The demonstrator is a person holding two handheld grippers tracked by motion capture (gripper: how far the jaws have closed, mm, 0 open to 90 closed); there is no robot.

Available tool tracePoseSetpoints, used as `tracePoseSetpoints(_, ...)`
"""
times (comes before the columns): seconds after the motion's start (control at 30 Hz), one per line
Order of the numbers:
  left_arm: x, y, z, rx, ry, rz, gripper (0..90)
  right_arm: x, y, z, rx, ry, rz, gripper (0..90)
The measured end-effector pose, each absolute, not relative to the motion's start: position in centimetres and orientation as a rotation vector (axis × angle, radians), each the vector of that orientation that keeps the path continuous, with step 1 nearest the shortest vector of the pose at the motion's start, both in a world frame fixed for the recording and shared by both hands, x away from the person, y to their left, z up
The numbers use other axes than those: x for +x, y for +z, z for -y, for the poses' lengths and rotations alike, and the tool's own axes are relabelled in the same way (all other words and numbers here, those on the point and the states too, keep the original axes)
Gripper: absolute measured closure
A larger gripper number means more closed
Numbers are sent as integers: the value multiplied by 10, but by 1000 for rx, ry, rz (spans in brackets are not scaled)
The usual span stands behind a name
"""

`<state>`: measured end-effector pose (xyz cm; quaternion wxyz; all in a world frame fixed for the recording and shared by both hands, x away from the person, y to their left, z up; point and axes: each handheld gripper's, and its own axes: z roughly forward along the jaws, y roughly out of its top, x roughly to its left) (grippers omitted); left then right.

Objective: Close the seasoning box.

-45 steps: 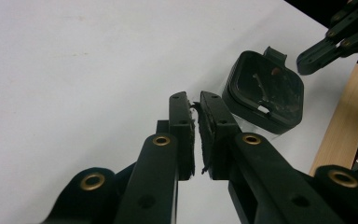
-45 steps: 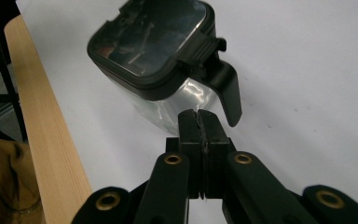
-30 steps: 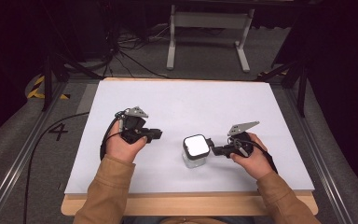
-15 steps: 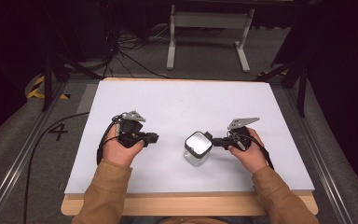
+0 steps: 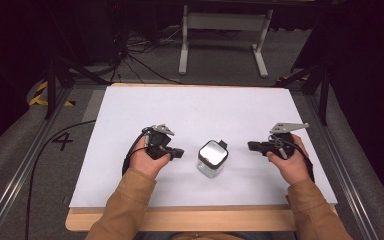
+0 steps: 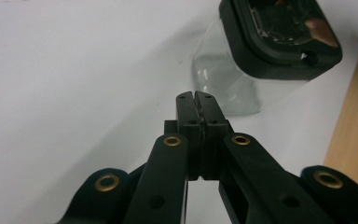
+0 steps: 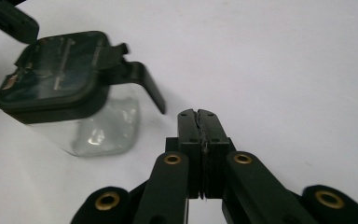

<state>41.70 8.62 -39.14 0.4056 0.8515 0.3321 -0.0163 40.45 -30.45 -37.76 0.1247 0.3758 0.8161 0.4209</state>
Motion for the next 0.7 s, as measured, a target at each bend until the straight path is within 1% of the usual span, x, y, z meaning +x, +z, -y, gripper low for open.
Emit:
tracePoseSetpoints(0.13,426,-397,-77,2120,-73,-810,900,398,-377,332,1189,1201,-2309,900)
tracePoseSetpoints(0.3,435,-405,-65,2099,-108,-807,900,388,-375,352,1247,1197,-2246,900)
tracePoseSetpoints(0.5,439,-412,-52,2131,-123,-789,900,381,-375,359,1267,1185,-2229,900)
tracePoseSetpoints(0.7,437,-413,-48,2150,-148,-767,900,379,-373,359,1259,1192,-2229,899)
